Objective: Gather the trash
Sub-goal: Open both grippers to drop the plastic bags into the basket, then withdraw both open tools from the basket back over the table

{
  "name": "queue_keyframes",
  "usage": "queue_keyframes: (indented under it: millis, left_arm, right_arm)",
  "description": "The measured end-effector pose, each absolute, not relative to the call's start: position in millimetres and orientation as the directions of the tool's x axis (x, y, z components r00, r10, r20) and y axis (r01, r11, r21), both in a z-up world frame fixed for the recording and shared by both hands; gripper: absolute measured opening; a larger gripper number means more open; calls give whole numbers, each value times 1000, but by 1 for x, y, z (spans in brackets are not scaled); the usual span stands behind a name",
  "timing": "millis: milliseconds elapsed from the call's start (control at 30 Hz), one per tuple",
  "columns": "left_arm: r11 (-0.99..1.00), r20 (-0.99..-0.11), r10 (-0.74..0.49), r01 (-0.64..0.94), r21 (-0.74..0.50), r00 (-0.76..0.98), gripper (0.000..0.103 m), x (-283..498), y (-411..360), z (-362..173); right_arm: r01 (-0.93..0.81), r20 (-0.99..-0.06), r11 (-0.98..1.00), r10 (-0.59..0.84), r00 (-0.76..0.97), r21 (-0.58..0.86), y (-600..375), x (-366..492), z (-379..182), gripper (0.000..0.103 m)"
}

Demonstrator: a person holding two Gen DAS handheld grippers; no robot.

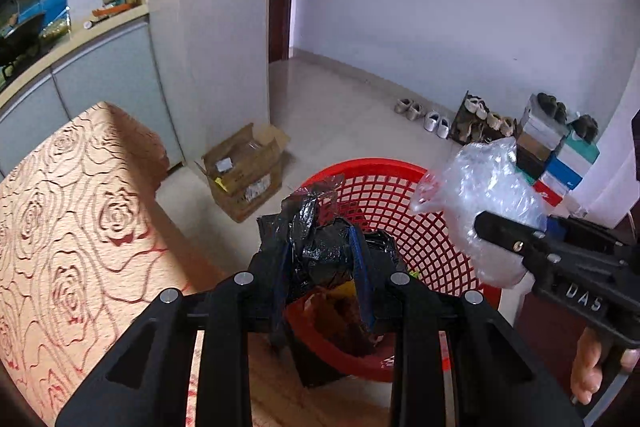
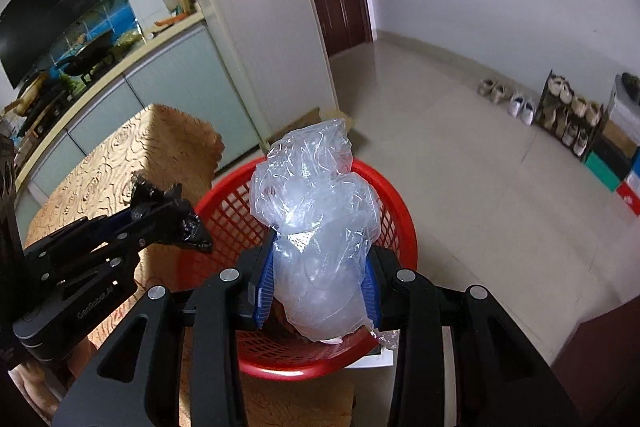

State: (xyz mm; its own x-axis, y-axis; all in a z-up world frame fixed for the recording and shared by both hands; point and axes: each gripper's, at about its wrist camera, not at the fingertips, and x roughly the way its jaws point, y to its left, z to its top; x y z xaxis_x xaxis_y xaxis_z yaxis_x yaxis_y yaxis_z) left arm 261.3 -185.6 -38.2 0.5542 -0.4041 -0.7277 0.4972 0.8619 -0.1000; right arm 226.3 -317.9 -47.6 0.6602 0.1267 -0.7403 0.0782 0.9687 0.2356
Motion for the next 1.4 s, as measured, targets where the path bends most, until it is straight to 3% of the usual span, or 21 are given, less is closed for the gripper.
queue_keyframes:
  millis: [133,267,367,500,700,867,1067,1400]
  left_arm:
    - [850,-742,-417,513,-116,524,31,266,-192,-46]
    - [847,-746,-425,515,-129,512,55,267,-196,-51]
    - [849,-742,-427,512,-132,516,66,268,-194,-50]
    - [855,-739,-418,503,-125,528,67,266,-189,-45]
    - [882,-715,-386,460,-101,583,71,253,-171,-31]
    - [909,-681,-327,415,-37,655,79,230,-156,-15]
    - [933,-629,-269,359,17,730,90,195,-134,8]
    - [955,-550,-186,281,92,814,93,139,-111,31]
  right_arm:
    - [93,-751,953,164,640,288,-324,231,-56,39]
    - [107,-756,928,218,617,356,-330,236,-62,50]
    - [125,-746,913,232,624,388,-334,234,-62,60]
    - [124,-737,906,242,631,404,-337,229,-59,61]
    - [112,-730,944,161,664,311,-324,209,-48,62]
    - [114,-696,967,81,713,228,-309,184,-36,80]
    - [109,-641,981,20,767,161,-291,150,-21,93]
    - [98,-594,986,0,804,133,-268,101,-4,96]
